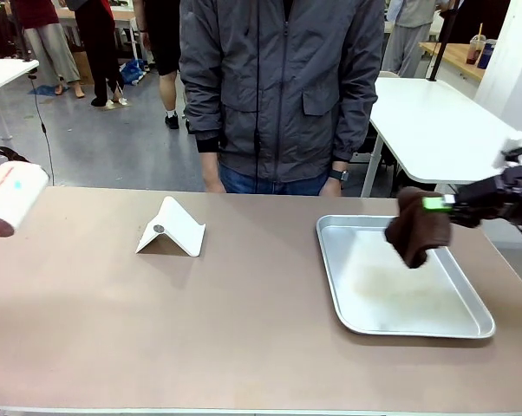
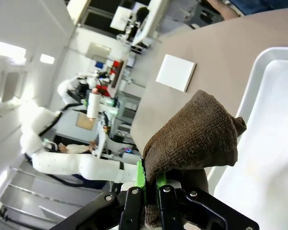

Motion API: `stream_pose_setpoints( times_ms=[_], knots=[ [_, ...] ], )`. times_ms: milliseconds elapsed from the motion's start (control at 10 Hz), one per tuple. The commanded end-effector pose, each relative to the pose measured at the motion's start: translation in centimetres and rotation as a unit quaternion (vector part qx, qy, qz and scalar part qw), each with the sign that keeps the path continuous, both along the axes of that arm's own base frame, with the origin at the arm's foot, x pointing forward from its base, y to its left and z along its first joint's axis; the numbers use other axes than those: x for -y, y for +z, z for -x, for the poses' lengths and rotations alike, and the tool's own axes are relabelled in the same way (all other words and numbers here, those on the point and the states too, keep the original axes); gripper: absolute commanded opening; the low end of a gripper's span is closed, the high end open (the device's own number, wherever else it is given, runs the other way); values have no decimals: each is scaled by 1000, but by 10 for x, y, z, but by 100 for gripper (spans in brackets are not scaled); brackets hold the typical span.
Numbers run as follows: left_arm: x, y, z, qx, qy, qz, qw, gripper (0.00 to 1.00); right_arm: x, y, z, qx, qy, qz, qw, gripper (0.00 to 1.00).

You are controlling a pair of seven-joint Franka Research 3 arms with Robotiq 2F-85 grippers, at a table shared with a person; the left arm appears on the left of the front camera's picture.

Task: Clean the surface of the table.
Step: Return the Lint Roller and towel to their original positions.

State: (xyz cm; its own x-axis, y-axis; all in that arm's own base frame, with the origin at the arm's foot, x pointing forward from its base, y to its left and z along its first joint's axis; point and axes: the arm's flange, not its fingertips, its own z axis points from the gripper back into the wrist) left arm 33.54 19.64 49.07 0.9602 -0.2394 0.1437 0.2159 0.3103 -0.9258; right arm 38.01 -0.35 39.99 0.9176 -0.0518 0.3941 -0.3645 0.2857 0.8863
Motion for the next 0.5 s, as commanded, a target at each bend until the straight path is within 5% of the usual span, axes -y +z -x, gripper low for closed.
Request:
stream_pose_setpoints(
  times_ms=[0, 400],
  knots=[
    [45, 15, -16, -12, -17, -37, 999, 19, -48, 10, -16, 19, -13, 27, 999, 9],
    [128, 11, -68, -12, 34, -97, 995, 19, -156, 2, -41, 26, 29, 52, 998, 9]
  ],
)
